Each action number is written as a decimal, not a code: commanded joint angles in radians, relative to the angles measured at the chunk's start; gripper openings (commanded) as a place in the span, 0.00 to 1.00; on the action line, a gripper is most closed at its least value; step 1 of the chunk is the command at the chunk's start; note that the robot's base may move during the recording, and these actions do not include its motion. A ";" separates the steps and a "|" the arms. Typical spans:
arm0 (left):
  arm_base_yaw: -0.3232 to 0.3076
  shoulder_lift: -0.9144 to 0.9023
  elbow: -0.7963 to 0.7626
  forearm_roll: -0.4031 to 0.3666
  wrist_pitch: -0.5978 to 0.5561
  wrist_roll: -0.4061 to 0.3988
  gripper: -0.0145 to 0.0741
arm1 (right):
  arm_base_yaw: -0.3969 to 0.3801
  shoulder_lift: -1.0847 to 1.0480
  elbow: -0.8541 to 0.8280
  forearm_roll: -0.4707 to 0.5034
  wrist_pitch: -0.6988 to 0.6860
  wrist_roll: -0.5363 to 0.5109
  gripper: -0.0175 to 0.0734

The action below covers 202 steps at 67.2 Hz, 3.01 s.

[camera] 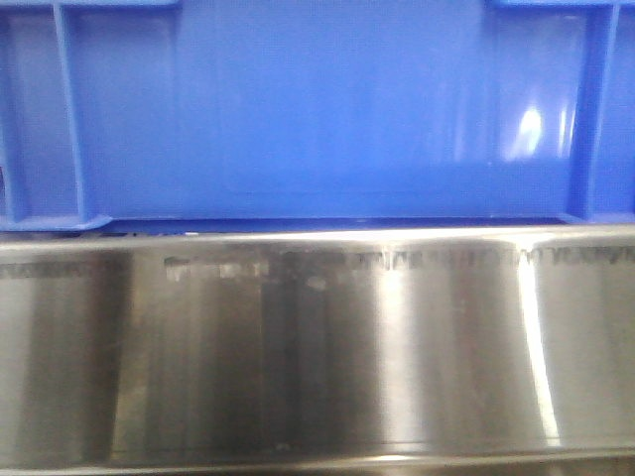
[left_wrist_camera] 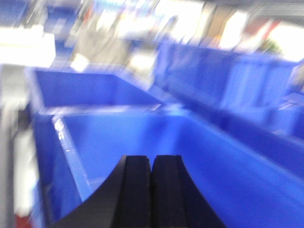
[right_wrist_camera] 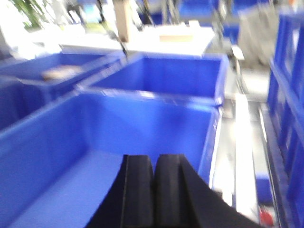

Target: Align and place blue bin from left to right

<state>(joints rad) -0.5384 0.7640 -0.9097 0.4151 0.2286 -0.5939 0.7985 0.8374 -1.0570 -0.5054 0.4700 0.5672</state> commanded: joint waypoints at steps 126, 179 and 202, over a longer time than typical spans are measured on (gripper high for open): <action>-0.003 -0.128 0.059 0.015 -0.062 0.007 0.04 | 0.001 -0.084 0.069 -0.021 -0.120 -0.012 0.10; -0.003 -0.128 0.059 0.015 -0.062 0.007 0.04 | 0.001 -0.084 0.069 -0.021 -0.120 -0.012 0.10; -0.003 -0.128 0.059 0.015 -0.062 0.007 0.04 | -0.024 -0.115 0.073 -0.021 -0.094 -0.098 0.10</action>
<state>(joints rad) -0.5384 0.6412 -0.8511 0.4254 0.1874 -0.5939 0.7916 0.7489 -0.9877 -0.5128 0.3768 0.5400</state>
